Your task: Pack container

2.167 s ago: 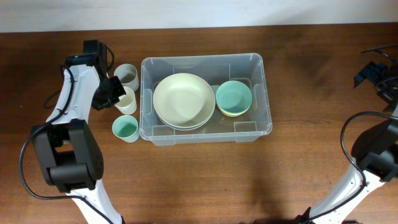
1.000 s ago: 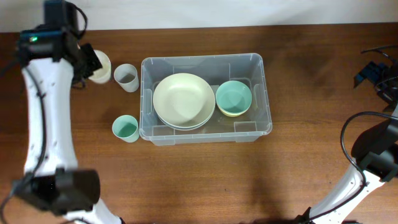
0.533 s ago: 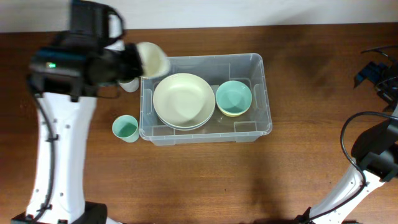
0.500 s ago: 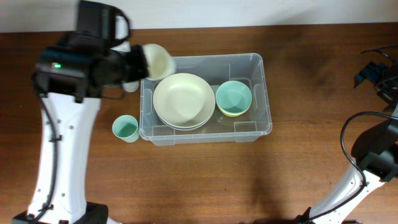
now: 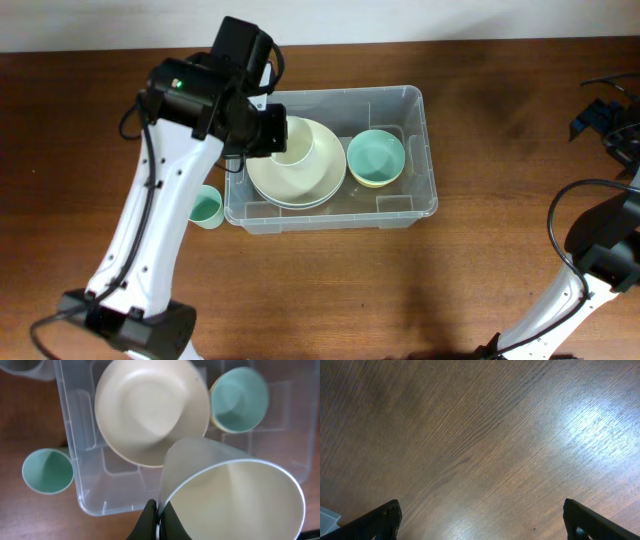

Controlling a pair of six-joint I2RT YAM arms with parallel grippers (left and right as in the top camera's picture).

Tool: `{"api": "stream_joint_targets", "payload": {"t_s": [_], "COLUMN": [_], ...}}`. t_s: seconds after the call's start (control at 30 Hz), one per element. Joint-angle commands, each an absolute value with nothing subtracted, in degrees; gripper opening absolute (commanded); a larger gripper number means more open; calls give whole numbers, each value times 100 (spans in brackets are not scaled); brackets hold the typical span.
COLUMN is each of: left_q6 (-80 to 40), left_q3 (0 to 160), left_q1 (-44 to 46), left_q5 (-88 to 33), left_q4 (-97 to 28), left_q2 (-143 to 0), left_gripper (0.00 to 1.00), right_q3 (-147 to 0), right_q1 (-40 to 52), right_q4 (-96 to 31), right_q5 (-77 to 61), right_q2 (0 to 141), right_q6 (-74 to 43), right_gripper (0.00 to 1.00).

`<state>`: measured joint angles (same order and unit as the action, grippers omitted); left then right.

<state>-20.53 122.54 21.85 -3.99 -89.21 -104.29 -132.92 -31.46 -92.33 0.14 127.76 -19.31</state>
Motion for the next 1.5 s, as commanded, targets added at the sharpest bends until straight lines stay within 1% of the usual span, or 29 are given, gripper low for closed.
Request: {"api": "stream_joint_targets", "payload": {"t_s": [0.0,0.2,0.33,0.53,0.77,1.1,1.47], "left_q6": [-1962,-2008,-2008,-2161,-2158,-2158,-2156], "left_q3": [12261,12239,12173,12160,11732,10536,10363], "left_q1": [2198,2198,2187,1970,1828,1831,1831], "left_q5": [-242,137,154,392,172,-3,-21], "left_q4": [-9076,-9137,-9098,-9319,-9583,-8868,-8783], "left_q2": [-10689,-10919,-10919,-10919,-10919,-10919,-10919], "left_gripper": [1,1,1,1,1,1,1], "right_q3": [-13268,-13268,-13268,-13268,-13268,-13268,-13268], "right_q1": [-3153,-3153,-3153,-3153,-3153,-3153,-3153], "right_q4": [-9229,-9229,-9229,-9229,-9229,-9229,-9229], "right_q5": [23,23,23,23,23,23,23], "right_q2": [12599,12599,12599,12599,12599,12599,12599], "right_q6": [-1957,-1955,-1955,-1955,-1955,-1955,-1955], "right_gripper": [99,99,99,99,99,99,99]}}
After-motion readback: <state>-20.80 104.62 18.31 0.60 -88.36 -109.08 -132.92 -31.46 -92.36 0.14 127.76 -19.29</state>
